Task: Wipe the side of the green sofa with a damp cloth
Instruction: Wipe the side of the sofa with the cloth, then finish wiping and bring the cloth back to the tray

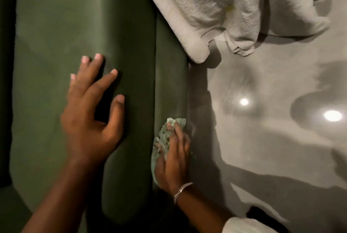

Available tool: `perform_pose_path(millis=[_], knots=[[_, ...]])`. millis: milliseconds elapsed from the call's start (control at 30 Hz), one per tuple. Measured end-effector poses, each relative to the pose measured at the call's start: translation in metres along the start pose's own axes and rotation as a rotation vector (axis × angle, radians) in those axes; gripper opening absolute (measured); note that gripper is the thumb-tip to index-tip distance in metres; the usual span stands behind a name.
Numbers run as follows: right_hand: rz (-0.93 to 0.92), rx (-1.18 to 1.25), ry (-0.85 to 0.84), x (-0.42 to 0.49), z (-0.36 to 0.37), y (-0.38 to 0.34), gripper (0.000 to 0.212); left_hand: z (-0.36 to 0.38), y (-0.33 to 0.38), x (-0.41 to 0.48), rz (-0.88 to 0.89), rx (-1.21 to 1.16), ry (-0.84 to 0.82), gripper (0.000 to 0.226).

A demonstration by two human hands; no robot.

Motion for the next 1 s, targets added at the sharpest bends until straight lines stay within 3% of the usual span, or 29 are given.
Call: perform_pose_path(millis=[100, 200, 367, 433, 500, 633, 733, 800, 900, 1000], knots=[[-0.021, 0.064, 0.049, 0.034, -0.036, -0.028, 0.037, -0.016, -0.005, -0.023, -0.239, -0.296, 0.028, 0.039], [-0.012, 0.077, 0.126, 0.068, -0.088, -0.087, 0.036, -0.020, 0.006, -0.039, -0.469, -0.617, -0.051, 0.043], [-0.056, 0.054, 0.038, 0.120, -0.150, -0.246, 0.046, -0.025, 0.089, -0.026, -1.075, -1.856, -0.421, 0.068], [-0.044, 0.008, -0.016, 0.140, -0.172, -0.307, 0.052, -0.053, 0.121, 0.004, -1.089, -2.107, -0.501, 0.080], [-0.074, -0.012, -0.053, 0.162, -0.195, -0.358, 0.057, -0.079, 0.137, 0.038, -1.046, -2.213, -0.497, 0.083], [-0.224, -0.278, -0.064, 0.243, -0.251, -0.429, 0.047, -0.098, 0.157, 0.122, -1.057, -2.245, -0.553, 0.073], [-0.084, -0.205, -0.065, 0.316, -0.268, -0.414, 0.026, -0.082, 0.163, 0.201, -1.032, -2.168, -0.576, 0.062], [-0.209, -0.331, 0.050, 0.356, -0.271, -0.411, 0.011, -0.060, 0.157, 0.252, -1.007, -2.069, -0.543, 0.043], [-0.392, -0.522, 0.148, 0.408, -0.264, -0.394, 0.014, -0.022, 0.136, 0.309, -1.103, -1.762, -0.307, 0.019], [-0.433, -0.718, 0.080, 0.445, -0.248, -0.365, 0.014, -0.002, 0.116, 0.339, -1.118, -1.308, -0.165, 0.040]])
Point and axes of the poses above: each hand's wrist, its own x-axis towards the middle knuckle, its own z-axis out of the palm, y = z × x, the point moved 8 cm from there along x, towards the middle knuckle, and after that the axes turned 11 degrees about -z, right-handed, at the moved point
